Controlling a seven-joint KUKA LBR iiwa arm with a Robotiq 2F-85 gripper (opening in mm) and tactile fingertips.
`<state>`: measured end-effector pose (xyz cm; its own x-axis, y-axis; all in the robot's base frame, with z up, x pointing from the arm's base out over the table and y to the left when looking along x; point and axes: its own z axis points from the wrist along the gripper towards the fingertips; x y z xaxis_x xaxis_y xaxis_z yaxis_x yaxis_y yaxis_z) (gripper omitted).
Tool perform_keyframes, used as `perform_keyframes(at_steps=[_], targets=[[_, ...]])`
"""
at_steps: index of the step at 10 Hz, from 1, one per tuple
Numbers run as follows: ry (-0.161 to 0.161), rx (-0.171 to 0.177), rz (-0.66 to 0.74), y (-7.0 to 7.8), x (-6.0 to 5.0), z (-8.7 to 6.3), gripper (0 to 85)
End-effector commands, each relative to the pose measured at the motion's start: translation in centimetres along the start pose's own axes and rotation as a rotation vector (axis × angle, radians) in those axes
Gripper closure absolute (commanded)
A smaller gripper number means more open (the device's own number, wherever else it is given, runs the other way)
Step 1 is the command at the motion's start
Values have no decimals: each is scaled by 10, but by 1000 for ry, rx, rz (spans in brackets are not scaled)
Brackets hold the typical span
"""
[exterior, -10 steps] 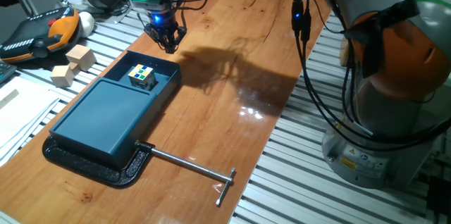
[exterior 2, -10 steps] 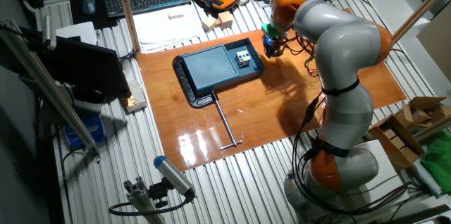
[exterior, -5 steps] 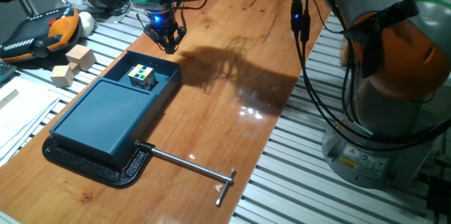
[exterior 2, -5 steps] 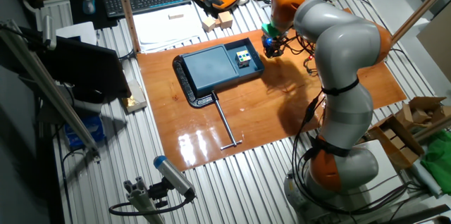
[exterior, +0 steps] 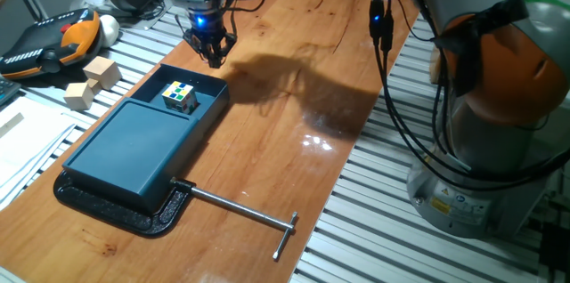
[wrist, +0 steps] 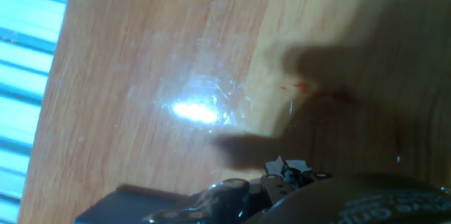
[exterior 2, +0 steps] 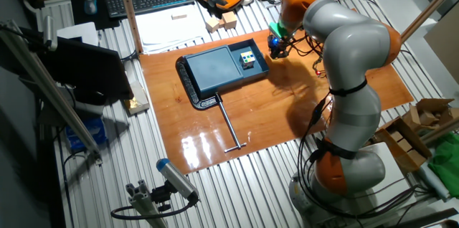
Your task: Grasp the handle and close the drawer
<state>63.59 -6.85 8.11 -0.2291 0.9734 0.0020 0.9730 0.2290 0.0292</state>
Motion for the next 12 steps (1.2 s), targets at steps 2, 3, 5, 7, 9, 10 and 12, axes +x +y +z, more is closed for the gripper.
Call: perform_keyframes(at_steps=[2,3,5,7,9,10,12], targets=[[2,4,22,0,0,0,843],[-1,8,40,0,0,0,843],[25,20,76,0,0,0,843],[31,11,67,-4,-3,4,843],[14,-2,41,-3,-5,10,843],[18,-9,35,-1,-4,10,843],[22,-27,38,-1,-4,10,753]])
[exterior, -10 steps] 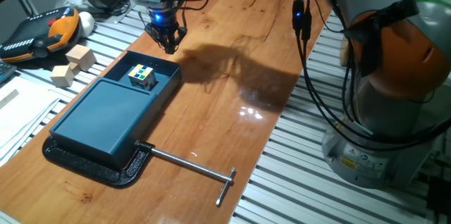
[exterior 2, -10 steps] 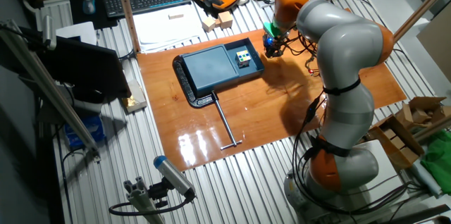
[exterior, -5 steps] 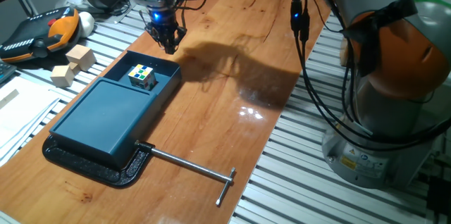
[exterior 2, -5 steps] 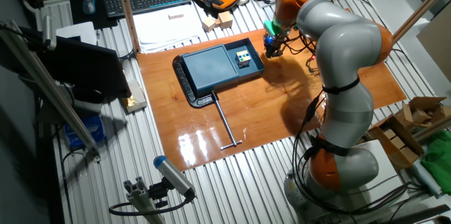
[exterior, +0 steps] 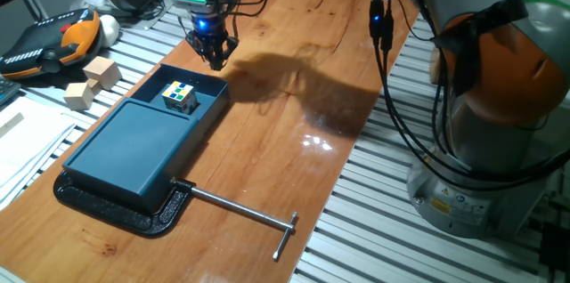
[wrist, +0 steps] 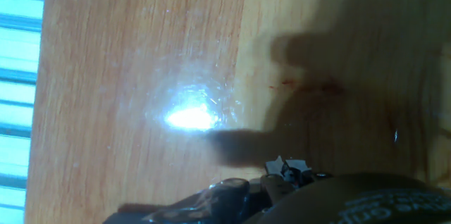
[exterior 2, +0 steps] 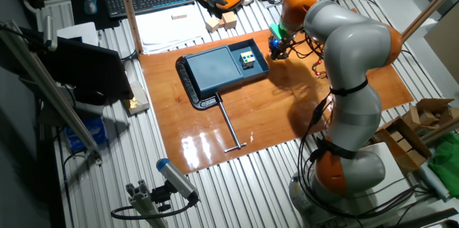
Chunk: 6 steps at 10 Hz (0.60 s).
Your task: Grasp the handle and close the drawer
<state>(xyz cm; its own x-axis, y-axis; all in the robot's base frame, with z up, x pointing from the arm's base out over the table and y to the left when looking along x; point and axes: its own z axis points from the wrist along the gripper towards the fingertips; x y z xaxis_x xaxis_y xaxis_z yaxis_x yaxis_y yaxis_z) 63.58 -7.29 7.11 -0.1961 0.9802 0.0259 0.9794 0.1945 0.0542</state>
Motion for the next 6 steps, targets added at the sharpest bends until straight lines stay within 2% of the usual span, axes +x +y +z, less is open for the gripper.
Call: perform_keyframes(at_steps=[1,4,5,6], targets=[[11,-5,-13,0,0,-1,687],[27,10,-21,5,3,-8,507],[30,-4,-18,5,3,-8,507],[36,2,-18,5,4,-8,527]])
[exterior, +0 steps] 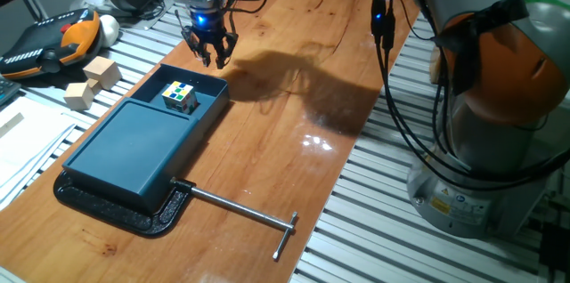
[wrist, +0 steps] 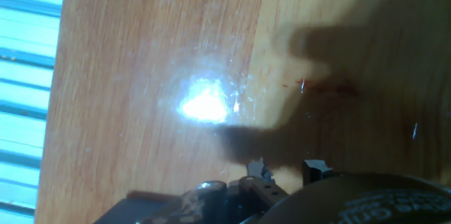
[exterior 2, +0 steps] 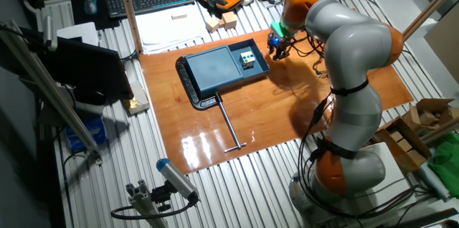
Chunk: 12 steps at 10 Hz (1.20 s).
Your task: Grasp the handle and close the drawer
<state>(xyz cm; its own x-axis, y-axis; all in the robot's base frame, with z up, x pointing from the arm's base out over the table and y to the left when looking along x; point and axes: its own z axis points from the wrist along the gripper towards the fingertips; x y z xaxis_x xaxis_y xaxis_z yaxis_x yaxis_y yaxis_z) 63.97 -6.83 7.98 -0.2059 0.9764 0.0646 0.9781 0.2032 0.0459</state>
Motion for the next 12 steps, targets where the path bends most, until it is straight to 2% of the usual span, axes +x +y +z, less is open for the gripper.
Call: perform_keyframes(at_steps=[1,2,4,8,11,12], targets=[[1,2,43,1,-1,1,530],[1,-15,156,4,-1,3,527],[29,-44,273,8,0,4,510],[42,-36,293,13,1,9,320],[44,-18,270,18,6,13,320],[57,-13,255,19,7,13,320]])
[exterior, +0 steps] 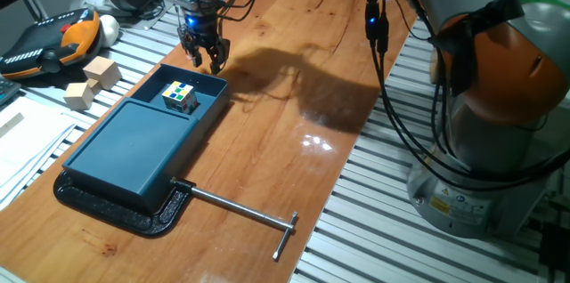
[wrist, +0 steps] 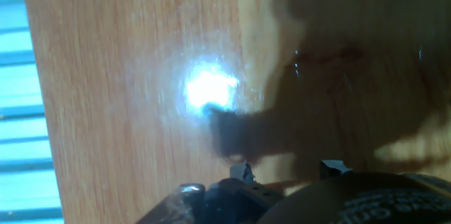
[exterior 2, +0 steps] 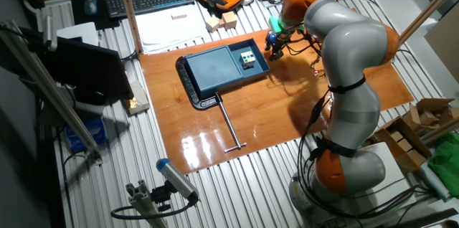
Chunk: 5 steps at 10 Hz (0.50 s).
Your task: Grasp the handle and close the drawer
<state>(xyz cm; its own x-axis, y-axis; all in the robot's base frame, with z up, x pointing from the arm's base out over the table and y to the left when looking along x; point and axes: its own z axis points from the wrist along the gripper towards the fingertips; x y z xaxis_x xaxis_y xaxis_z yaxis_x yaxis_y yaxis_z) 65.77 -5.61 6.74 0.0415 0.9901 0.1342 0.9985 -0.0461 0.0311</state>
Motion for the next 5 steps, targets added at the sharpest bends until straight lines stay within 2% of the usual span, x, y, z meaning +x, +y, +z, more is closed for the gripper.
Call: perform_keyframes(at_steps=[1,5], targets=[[2,3,-2,1,0,0,320],[20,13,6,4,3,5,230]])
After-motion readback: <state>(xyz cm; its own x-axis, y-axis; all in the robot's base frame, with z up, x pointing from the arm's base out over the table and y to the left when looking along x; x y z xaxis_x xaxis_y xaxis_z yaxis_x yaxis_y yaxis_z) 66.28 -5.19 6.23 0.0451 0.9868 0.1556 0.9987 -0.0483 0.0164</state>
